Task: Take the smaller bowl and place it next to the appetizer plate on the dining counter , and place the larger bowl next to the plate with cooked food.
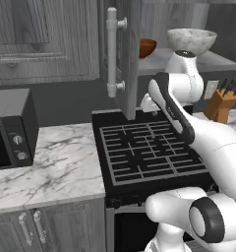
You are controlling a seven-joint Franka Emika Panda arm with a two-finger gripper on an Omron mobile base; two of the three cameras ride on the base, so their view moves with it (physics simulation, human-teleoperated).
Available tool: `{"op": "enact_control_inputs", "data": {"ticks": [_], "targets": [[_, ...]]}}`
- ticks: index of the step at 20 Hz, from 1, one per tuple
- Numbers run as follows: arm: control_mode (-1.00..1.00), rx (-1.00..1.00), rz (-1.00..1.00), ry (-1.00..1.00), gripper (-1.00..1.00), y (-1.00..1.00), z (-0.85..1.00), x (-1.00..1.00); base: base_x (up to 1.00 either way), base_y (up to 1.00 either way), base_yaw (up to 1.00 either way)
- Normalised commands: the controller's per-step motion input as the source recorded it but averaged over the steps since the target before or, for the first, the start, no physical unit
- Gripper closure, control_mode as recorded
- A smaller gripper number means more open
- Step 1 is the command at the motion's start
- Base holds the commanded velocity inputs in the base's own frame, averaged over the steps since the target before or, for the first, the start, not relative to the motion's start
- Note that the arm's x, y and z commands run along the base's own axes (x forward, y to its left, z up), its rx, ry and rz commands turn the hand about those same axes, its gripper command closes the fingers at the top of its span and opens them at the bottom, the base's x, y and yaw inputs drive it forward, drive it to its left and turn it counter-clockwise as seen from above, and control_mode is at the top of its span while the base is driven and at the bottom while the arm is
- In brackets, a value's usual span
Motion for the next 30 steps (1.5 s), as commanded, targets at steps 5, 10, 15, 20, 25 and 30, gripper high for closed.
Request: {"op": "enact_control_inputs", "data": {"ticks": [5, 10, 15, 20, 25, 30], "targets": [[-1.00, 0.00, -0.01, -0.12, -1.00, -0.06, 0.09, -0.31, 0.00, 0.00, 0.00], [-1.00, 0.00, -0.08, -0.42, -1.00, -0.40, 0.72, -0.44, 0.00, 0.00, 0.00], [-1.00, 0.06, -0.16, -0.41, -1.00, -0.18, 0.88, -0.12, 0.00, 0.00, 0.00], [-1.00, 0.10, -0.25, -0.31, -1.00, 0.00, 0.52, 0.27, 0.00, 0.00, 0.00], [-1.00, 0.25, -0.27, -0.16, -1.00, -0.05, 0.39, 0.26, 0.00, 0.00, 0.00], [-1.00, 0.43, -0.12, -0.05, -1.00, -0.17, 0.35, 0.17, 0.00, 0.00, 0.00]]}}
